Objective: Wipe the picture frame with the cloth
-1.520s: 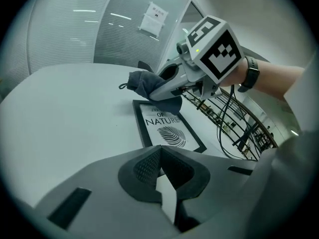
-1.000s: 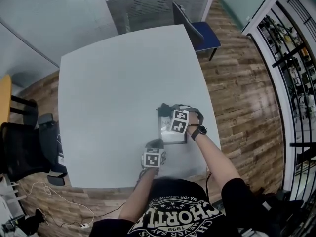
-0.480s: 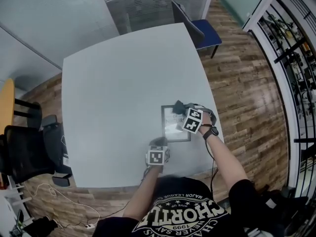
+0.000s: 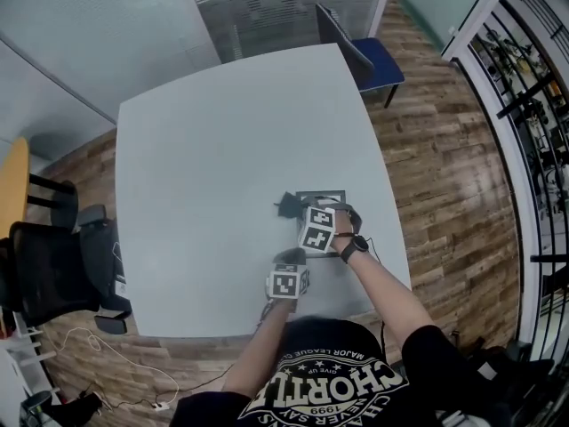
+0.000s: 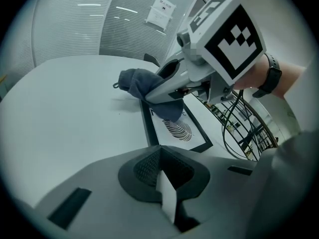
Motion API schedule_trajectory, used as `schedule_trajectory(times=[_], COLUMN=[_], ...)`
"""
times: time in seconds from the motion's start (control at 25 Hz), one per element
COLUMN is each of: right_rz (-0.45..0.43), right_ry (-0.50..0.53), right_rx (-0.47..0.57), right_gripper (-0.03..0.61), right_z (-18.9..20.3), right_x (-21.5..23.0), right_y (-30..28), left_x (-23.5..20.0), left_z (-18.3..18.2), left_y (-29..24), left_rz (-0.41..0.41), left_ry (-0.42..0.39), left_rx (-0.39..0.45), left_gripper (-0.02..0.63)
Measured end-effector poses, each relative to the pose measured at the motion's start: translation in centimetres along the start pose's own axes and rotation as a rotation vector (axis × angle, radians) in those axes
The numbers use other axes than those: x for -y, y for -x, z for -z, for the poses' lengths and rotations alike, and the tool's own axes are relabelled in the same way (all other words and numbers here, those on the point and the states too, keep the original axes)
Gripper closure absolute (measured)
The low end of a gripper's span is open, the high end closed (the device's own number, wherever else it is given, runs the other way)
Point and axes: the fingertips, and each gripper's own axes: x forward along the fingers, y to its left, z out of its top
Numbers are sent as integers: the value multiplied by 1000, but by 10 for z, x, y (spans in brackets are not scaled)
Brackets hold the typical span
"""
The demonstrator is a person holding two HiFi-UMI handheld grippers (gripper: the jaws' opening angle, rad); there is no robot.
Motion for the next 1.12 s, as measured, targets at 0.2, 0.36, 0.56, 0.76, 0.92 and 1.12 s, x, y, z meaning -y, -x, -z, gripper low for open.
schedule_trajectory(times=[0.2, 0.36, 0.56, 0.76, 0.92, 1.12], right_rz=[3, 9, 45, 100, 107, 84], right_ry=[-7, -73, -130, -199, -239, -222], right_rx=[-38, -40, -63, -93, -84, -40], right_gripper=[505, 505, 505, 505, 505, 505], right_z=[15, 37, 76, 111, 120, 85], right_x=[-3, 2, 10, 19, 20, 15], right_y=[-12, -4, 16, 34, 37, 35], left_x=[-3, -5, -2, -1, 0, 0], left_z=[2, 1, 2, 0, 0, 1], left_y=[-1, -1, -1, 1, -1, -2], left_rz=[-9, -18, -22, -30, -33, -42], left_ry=[7, 1, 7, 8, 14, 19], left_rx=[3, 6, 4, 5, 5, 6], left_gripper=[607, 607, 607, 607, 607, 607])
